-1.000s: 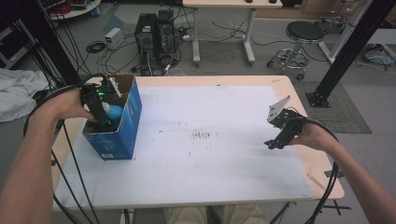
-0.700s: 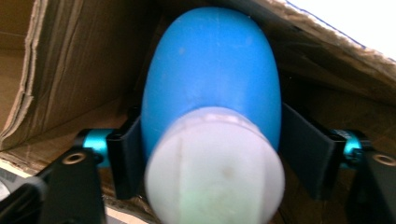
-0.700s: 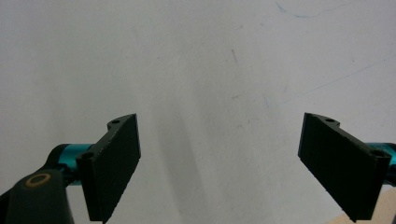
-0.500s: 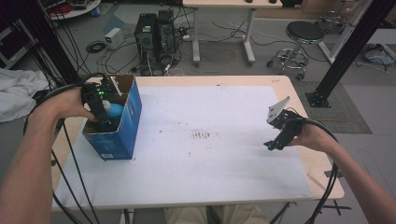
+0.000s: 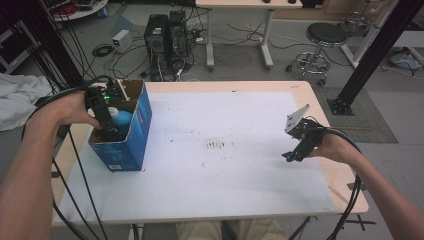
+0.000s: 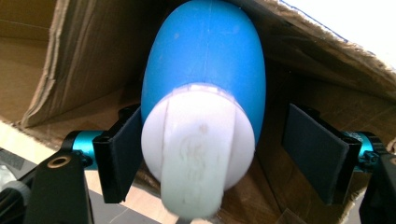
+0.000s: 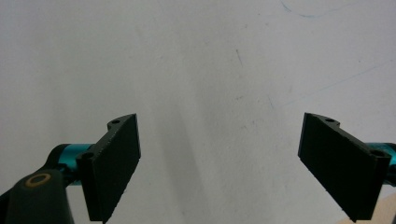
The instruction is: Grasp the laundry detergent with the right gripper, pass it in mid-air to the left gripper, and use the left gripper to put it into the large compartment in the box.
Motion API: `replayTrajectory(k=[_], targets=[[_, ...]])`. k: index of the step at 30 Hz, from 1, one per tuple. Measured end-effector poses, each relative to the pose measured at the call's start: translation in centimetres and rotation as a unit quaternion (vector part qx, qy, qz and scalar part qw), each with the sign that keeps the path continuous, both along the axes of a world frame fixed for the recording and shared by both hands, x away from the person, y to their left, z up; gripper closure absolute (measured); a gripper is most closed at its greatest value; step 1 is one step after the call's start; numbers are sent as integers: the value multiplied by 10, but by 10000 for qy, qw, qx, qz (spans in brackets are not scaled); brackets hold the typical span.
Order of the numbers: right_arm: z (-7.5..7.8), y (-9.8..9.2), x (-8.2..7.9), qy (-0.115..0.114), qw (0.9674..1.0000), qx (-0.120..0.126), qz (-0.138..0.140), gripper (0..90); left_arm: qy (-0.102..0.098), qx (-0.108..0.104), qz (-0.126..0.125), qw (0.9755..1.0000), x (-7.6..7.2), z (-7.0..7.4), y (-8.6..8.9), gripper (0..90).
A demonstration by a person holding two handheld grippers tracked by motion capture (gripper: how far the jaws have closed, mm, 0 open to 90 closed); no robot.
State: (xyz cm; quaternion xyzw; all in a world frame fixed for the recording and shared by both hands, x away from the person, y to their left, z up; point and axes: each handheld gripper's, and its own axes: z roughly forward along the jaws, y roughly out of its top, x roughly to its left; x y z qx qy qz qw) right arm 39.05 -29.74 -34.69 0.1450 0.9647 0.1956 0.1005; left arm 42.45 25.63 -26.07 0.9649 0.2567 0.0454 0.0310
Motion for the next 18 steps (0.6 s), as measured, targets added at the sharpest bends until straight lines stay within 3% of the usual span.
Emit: replayTrajectory(k=[7, 18], targets=[[1, -1, 0, -6, 10000, -4, -7, 123, -64, -4, -12, 10000, -4, 15, 0, 216], [2, 2, -2, -16, 10000, 5, 26, 123, -381, 121, 51, 9992, -7, 36, 2, 206]])
